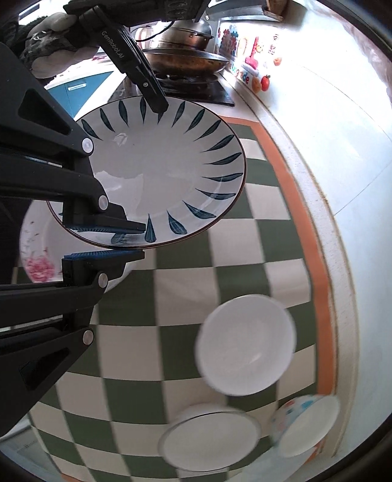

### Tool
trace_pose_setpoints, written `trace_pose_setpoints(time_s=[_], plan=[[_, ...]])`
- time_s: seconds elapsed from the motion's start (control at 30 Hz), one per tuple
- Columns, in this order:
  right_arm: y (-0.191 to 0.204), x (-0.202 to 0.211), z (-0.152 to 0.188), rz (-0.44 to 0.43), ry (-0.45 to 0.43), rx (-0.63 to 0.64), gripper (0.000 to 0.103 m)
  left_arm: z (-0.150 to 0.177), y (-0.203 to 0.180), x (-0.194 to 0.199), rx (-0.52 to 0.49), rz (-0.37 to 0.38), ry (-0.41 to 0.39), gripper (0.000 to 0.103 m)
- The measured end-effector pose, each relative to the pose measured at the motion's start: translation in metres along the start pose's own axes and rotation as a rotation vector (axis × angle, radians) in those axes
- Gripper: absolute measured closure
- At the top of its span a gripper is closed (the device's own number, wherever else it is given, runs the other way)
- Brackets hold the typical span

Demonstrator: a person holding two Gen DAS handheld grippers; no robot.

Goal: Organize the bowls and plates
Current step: 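Grip and lift the three-plate stack with both grippers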

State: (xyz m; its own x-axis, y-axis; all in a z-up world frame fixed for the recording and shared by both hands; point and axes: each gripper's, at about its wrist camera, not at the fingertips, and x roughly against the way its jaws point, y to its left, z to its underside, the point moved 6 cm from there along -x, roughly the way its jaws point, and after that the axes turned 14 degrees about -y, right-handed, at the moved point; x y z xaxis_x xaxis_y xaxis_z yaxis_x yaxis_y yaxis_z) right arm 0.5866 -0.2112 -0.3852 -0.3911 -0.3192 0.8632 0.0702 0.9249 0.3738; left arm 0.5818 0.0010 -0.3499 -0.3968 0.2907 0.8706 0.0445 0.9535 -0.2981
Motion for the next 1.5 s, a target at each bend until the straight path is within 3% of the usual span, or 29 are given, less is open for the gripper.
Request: trace_pose_setpoints(time_s=[0.33,0.57,1.0,1.5], plan=[[-0.024,-0.010,0.060,0.011,0.060,0.007,0.091,0.062,0.007,-0.022,0.055,0.013,0.083,0.087],[-0.038,-0.036,0.090,0.015,0.129,0.011,0.091,0.082,0.010,-0.038,0.041,-0.028,0.106,0.087],[-0.039,-0.054,0.102,0.001,0.170,0.045,0.091,0.098,0.016,-0.042,0.087,-0.068,0.107,0.087],[-0.033,-0.061,0.100,0.009,0.135,0.128,0.091,0.110,0.019,-0.052,0.094,-0.097,0.097,0.087]])
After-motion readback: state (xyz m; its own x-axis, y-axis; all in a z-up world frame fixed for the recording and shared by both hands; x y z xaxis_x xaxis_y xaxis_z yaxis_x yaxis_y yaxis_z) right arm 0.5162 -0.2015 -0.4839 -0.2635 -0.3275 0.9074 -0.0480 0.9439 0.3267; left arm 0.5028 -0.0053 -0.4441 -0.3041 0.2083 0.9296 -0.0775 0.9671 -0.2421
